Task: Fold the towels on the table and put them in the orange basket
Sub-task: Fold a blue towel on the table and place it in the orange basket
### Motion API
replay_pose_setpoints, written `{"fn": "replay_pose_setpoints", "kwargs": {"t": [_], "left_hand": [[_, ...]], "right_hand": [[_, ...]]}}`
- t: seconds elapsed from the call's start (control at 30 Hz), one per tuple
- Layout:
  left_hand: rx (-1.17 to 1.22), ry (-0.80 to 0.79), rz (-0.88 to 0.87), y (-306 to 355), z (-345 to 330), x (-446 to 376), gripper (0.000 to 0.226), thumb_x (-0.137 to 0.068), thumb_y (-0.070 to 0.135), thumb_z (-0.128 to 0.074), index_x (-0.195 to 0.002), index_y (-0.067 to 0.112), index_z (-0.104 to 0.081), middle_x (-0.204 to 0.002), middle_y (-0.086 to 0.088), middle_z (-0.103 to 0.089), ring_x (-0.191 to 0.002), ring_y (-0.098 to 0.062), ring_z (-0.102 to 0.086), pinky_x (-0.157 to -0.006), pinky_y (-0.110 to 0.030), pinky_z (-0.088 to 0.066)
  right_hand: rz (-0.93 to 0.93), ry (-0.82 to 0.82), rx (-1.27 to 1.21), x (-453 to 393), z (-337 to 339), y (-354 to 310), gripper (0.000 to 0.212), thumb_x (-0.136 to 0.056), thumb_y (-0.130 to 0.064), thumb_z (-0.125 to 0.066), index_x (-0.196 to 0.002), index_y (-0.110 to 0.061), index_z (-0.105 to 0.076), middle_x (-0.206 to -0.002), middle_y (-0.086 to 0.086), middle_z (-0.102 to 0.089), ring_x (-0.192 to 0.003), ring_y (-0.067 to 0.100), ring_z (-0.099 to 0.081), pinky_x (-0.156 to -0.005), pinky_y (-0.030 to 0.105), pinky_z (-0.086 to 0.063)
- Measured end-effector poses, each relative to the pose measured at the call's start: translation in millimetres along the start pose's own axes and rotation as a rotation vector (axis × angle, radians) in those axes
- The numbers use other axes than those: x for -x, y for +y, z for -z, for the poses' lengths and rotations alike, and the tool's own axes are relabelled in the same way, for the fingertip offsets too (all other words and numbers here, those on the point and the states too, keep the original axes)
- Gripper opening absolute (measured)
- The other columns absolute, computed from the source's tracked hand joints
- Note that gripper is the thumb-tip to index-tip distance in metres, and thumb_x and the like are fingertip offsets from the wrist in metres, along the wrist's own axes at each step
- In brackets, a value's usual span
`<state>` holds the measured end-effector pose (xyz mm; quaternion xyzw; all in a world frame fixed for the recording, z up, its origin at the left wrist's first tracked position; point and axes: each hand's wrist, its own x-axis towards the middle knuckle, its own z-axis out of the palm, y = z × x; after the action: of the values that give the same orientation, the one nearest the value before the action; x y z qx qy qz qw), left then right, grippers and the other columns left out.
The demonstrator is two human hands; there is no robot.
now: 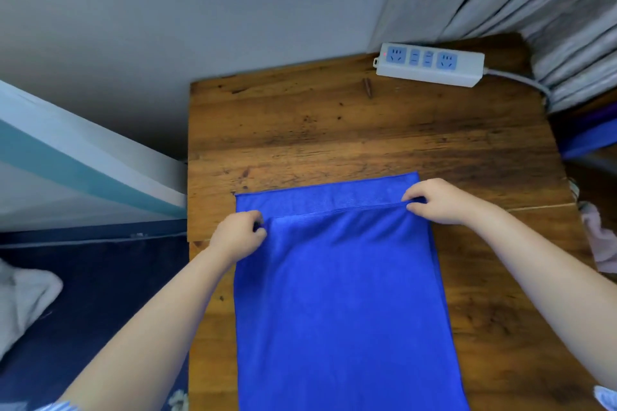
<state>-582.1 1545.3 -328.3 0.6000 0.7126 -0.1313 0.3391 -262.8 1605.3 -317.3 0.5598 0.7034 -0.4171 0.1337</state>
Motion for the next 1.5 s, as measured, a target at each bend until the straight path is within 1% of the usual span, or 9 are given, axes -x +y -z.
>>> {"fn": "replay_pose_setpoints", "kwargs": {"t": [0.2, 0.4, 0.5, 0.67, 0.8, 0.9, 1.0, 1.17, 1.5], "left_hand": [[0.646, -0.087, -0.051, -4, 34, 4, 0.034, -0.078, 0.002, -0.045, -0.048, 0.016, -0.035, -0.052, 0.003, -0.031, -0.057, -0.016, -0.025, -0.053, -0.024, -0.020], [0.076, 0.195, 0.083, -6, 30, -32, 0.011, -0.089, 0.017, -0.050, -0.085, 0.014, -0.060, -0.085, -0.005, -0.058, -0.085, -0.024, -0.054, -0.065, -0.029, -0.043], [-0.178, 0.157, 0.057, -9, 17, -43, 0.024, -0.092, 0.022, -0.047, -0.110, 0.010, -0.059, -0.116, -0.014, -0.051, -0.114, -0.031, -0.045, -0.086, -0.037, -0.045], [-0.161, 0.100, 0.052, -11, 11, -51, 0.030, -0.094, 0.024, -0.042, -0.113, 0.007, -0.058, -0.125, -0.015, -0.046, -0.116, -0.031, -0.044, -0.092, -0.037, -0.045], [-0.197, 0.146, -0.011, -12, 21, -42, 0.028, -0.091, 0.025, -0.045, -0.107, 0.011, -0.063, -0.123, -0.008, -0.051, -0.115, -0.026, -0.044, -0.092, -0.033, -0.040], [0.195, 0.186, -0.095, -7, 25, -25, 0.018, -0.085, 0.008, -0.050, -0.077, 0.007, -0.067, -0.089, -0.005, -0.060, -0.089, -0.024, -0.052, -0.072, -0.028, -0.042], [0.671, -0.059, 0.082, -1, 29, -12, 0.037, -0.075, 0.007, -0.046, -0.043, 0.021, -0.034, -0.044, 0.009, -0.030, -0.051, -0.016, -0.024, -0.048, -0.026, -0.016], [0.670, -0.460, 0.495, -1, 25, -12, 0.028, -0.080, 0.004, -0.034, -0.054, 0.014, -0.032, -0.047, -0.001, -0.034, -0.039, -0.016, -0.028, -0.043, -0.016, -0.021], [0.416, -0.027, 0.401, 3, 28, -57, 0.023, -0.083, 0.017, -0.048, -0.060, 0.015, -0.044, -0.061, -0.004, -0.045, -0.054, -0.017, -0.040, -0.048, -0.025, -0.028]], "right_hand": [[0.062, -0.314, -0.479, 19, 33, -7, 0.032, -0.087, 0.006, -0.049, -0.069, -0.015, -0.065, -0.075, -0.004, -0.063, -0.072, 0.011, -0.056, -0.073, 0.026, -0.043], [-0.103, 0.168, 0.054, -15, 30, -3, 0.017, -0.087, -0.008, -0.054, -0.094, -0.010, -0.069, -0.102, 0.006, -0.065, -0.094, 0.020, -0.057, -0.078, 0.025, -0.043], [-0.165, 0.200, 0.217, -30, 10, 2, 0.026, -0.089, -0.010, -0.052, -0.111, -0.007, -0.064, -0.118, 0.010, -0.055, -0.116, 0.026, -0.045, -0.095, 0.034, -0.043], [-0.168, 0.203, 0.214, -36, 4, 1, 0.025, -0.089, -0.014, -0.052, -0.109, -0.006, -0.065, -0.120, 0.008, -0.049, -0.115, 0.025, -0.045, -0.092, 0.034, -0.043], [-0.078, 0.160, 0.275, -30, 12, -2, 0.025, -0.091, -0.020, -0.051, -0.104, -0.007, -0.068, -0.123, 0.007, -0.050, -0.120, 0.023, -0.041, -0.098, 0.032, -0.038], [0.051, 0.211, 0.132, -20, 19, -5, 0.024, -0.090, -0.010, -0.049, -0.106, -0.006, -0.067, -0.119, 0.005, -0.058, -0.115, 0.019, -0.047, -0.096, 0.026, -0.037], [-0.041, -0.027, -0.209, -10, 24, -9, 0.025, -0.082, 0.005, -0.048, -0.085, -0.007, -0.069, -0.081, -0.001, -0.062, -0.079, 0.013, -0.052, -0.070, 0.022, -0.039], [-0.312, -0.363, -0.453, -7, 22, -2, 0.038, -0.069, 0.015, -0.034, -0.042, -0.012, -0.038, -0.041, -0.001, -0.028, -0.048, 0.016, -0.023, -0.048, 0.022, -0.018], [-0.365, -0.024, -0.283, -43, 27, -3, 0.019, -0.083, -0.001, -0.041, -0.071, -0.009, -0.054, -0.062, 0.006, -0.043, -0.055, 0.019, -0.040, -0.044, 0.021, -0.035]]}}
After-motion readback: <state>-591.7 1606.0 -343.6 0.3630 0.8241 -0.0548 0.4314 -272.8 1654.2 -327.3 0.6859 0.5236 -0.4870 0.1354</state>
